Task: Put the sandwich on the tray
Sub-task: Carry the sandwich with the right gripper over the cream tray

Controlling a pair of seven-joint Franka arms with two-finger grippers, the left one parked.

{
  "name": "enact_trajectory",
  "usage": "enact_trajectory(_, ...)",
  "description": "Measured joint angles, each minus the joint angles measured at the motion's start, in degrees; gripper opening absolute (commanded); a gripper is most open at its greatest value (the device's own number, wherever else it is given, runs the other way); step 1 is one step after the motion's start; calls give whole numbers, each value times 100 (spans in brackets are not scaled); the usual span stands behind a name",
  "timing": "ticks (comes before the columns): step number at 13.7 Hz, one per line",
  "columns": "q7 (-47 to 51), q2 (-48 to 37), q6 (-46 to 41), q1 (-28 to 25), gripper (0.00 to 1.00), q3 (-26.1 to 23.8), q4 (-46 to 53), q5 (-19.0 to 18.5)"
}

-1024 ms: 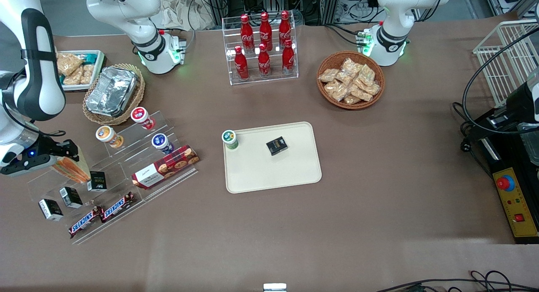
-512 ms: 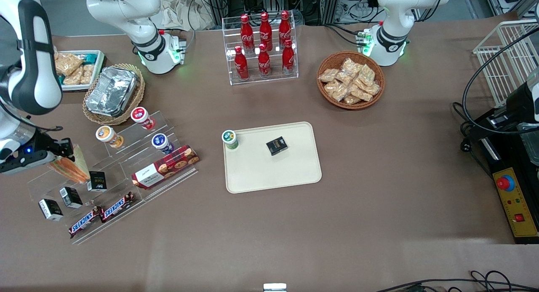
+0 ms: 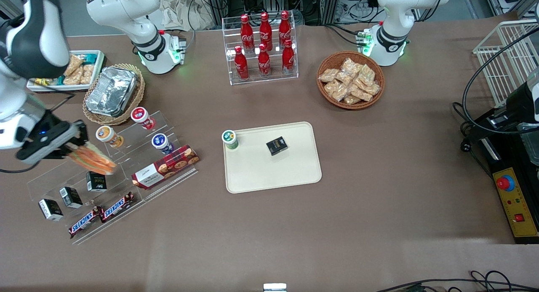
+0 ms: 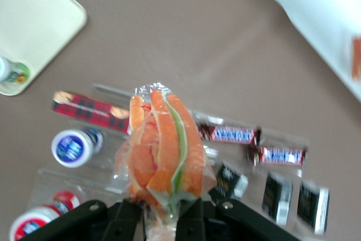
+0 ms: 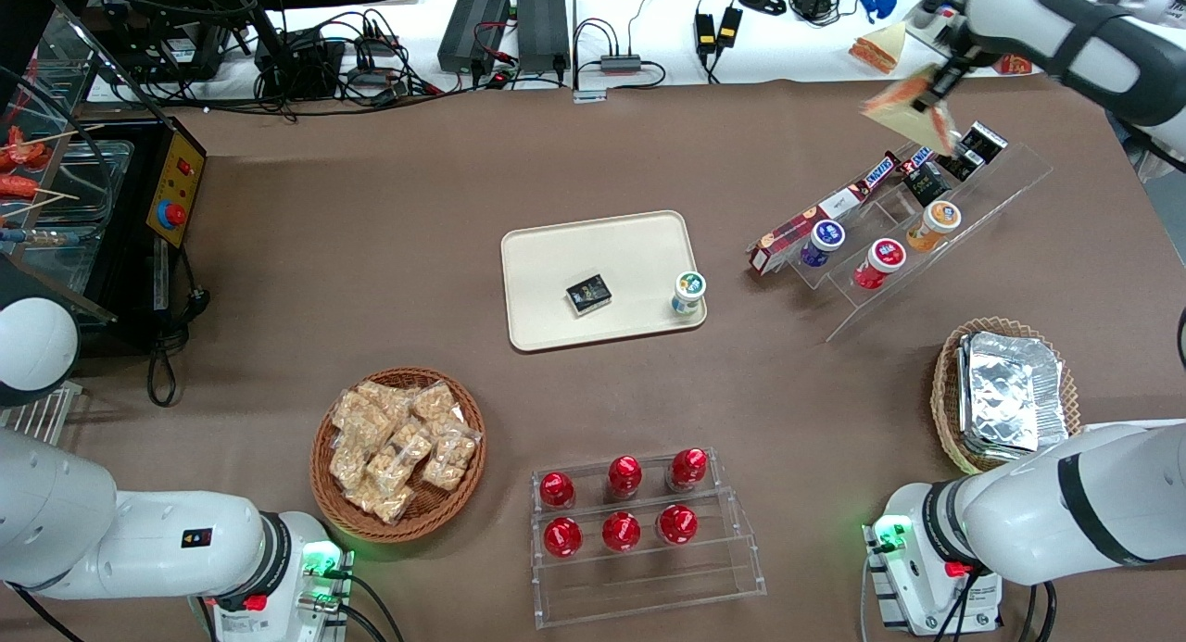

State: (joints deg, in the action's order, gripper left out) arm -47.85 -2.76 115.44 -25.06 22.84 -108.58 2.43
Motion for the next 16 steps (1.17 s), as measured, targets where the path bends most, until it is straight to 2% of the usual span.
enact_trajectory(3, -29, 271, 228, -946, 0, -13, 299, -311)
enact_trajectory(8, -103, 1657, 758, -2166, 0, -27, 1066, -367)
enact_trajectory(11, -435, 2555, 1326, -2488, 0, -121, 1657, -352)
enact_trajectory(16, -545, 3667, 2705, -2556, 0, -878, 1867, -350)
